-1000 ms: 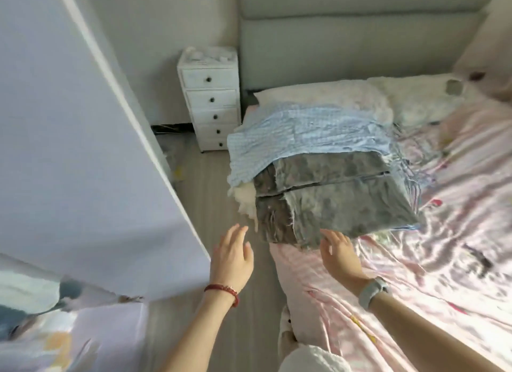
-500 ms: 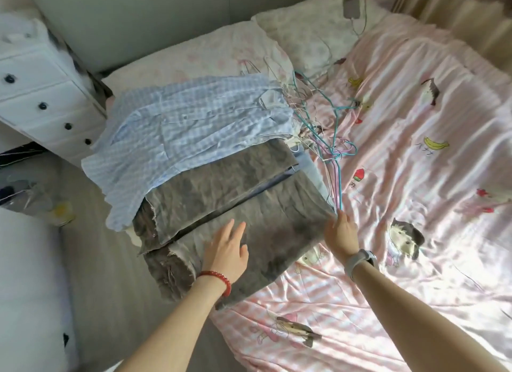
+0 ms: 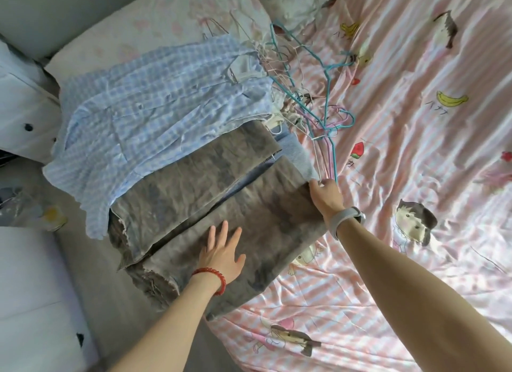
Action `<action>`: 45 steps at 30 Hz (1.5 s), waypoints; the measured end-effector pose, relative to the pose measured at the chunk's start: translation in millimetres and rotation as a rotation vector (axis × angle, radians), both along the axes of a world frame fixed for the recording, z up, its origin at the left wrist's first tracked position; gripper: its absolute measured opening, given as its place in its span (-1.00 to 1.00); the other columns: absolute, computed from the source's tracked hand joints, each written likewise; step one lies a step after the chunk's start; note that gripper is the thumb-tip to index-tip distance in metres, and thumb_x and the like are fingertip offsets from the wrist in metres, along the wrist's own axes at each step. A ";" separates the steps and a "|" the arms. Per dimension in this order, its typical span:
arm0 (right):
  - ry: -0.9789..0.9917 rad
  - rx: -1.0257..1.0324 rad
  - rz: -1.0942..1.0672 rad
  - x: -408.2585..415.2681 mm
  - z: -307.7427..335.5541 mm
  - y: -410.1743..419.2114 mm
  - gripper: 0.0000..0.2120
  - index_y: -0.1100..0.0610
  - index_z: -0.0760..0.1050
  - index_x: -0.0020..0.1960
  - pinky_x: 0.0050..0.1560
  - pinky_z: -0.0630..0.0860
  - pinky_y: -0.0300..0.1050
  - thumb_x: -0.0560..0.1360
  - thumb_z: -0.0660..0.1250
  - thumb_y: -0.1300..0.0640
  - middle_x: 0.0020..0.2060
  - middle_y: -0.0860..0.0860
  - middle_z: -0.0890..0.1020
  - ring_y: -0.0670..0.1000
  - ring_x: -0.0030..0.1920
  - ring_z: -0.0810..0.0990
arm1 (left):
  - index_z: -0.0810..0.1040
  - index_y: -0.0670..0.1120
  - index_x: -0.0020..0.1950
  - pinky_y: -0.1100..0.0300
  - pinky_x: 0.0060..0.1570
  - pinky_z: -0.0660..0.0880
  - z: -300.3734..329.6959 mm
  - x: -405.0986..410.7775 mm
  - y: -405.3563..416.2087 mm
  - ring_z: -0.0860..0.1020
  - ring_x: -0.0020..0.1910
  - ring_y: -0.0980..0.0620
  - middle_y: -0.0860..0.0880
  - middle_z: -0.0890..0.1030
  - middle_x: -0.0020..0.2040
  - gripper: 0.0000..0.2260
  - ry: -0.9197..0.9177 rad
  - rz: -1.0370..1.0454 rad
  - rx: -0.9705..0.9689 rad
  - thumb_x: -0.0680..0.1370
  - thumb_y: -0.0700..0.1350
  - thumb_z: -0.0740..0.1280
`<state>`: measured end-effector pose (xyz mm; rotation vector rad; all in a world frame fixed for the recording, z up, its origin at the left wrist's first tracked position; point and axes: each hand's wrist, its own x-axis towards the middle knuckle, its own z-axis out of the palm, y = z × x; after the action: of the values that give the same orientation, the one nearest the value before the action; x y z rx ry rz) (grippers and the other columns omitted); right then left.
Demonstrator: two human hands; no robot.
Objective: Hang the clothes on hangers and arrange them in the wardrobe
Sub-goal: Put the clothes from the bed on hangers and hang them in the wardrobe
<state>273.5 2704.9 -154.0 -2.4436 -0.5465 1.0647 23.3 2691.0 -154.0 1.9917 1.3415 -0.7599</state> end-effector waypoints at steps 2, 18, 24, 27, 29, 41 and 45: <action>-0.008 0.076 0.017 -1.0 4.9 -0.4 -0.67 0.22 0.38 -0.29 -0.18 0.30 -0.12 0.55 0.10 0.04 -0.34 0.13 0.48 0.17 -0.15 0.47 | -0.12 0.10 0.51 -0.07 0.37 0.14 3.7 0.5 1.3 -0.28 0.48 -0.06 0.03 -0.27 0.51 -0.47 0.000 0.008 -0.010 0.60 0.06 0.06; -0.030 0.242 -0.064 -68.6 39.3 -150.4 -0.61 0.06 0.22 -0.42 -0.26 0.22 -0.08 0.58 0.11 0.12 -0.41 0.16 0.49 0.17 -0.29 0.46 | 0.28 -0.07 0.42 0.18 0.33 0.18 74.2 55.0 47.2 0.26 0.39 0.00 -0.03 0.26 0.42 -0.63 -0.506 0.051 0.267 0.60 -0.14 0.13; -0.173 0.431 0.101 -86.3 60.0 -158.2 -0.73 0.09 0.25 -0.31 -0.38 0.01 -0.11 0.53 0.23 0.23 -0.48 0.28 0.51 0.34 -0.39 0.43 | -0.04 -0.04 0.51 0.03 0.38 0.13 76.1 71.7 62.8 0.16 0.45 -0.07 -0.05 0.15 0.50 -0.47 -0.518 0.234 0.270 0.60 -0.07 0.12; -0.143 0.459 0.099 -83.2 56.0 -164.0 -0.71 0.06 0.22 -0.30 -0.38 0.04 -0.10 0.54 0.21 0.24 -0.48 0.27 0.48 0.33 -0.42 0.42 | -0.13 -0.05 0.51 0.08 0.35 0.21 81.4 86.9 83.7 0.26 0.40 -0.05 -0.05 0.25 0.46 -0.42 -0.694 0.528 0.144 0.61 -0.05 0.14; -0.138 0.460 0.105 -81.8 51.9 -166.5 -0.73 0.12 0.27 -0.32 -0.39 0.04 -0.12 0.54 0.22 0.24 -0.50 0.26 0.47 0.32 -0.43 0.41 | -0.08 -0.03 0.51 0.09 0.31 0.27 86.9 99.4 102.7 0.32 0.35 -0.01 -0.06 0.30 0.42 -0.43 -0.766 0.641 0.143 0.60 -0.02 0.15; -0.136 0.236 0.082 -59.0 36.8 -149.5 -0.84 0.17 0.31 -0.11 -0.28 0.30 0.01 0.59 0.07 0.13 -0.21 0.21 0.60 0.28 -0.16 0.56 | 0.05 -0.08 0.50 0.23 0.31 0.18 102.6 114.6 173.7 0.23 0.41 0.02 -0.05 0.15 0.49 -0.44 -0.667 0.461 0.268 0.57 -0.10 0.21; -0.039 0.172 0.004 -55.2 36.1 -138.9 -0.78 0.18 0.33 0.14 -0.23 0.29 -0.06 0.49 0.11 0.29 0.00 0.13 0.58 0.23 -0.04 0.56 | 0.00 -0.07 0.51 0.00 0.40 0.21 88.0 102.4 160.1 0.17 0.46 -0.03 -0.05 0.10 0.51 -0.40 -0.647 0.457 0.173 0.55 -0.11 0.23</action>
<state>218.3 2565.9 -117.9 -2.3184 -0.6285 0.9323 125.6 2851.1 -66.0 1.7248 1.3925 0.2075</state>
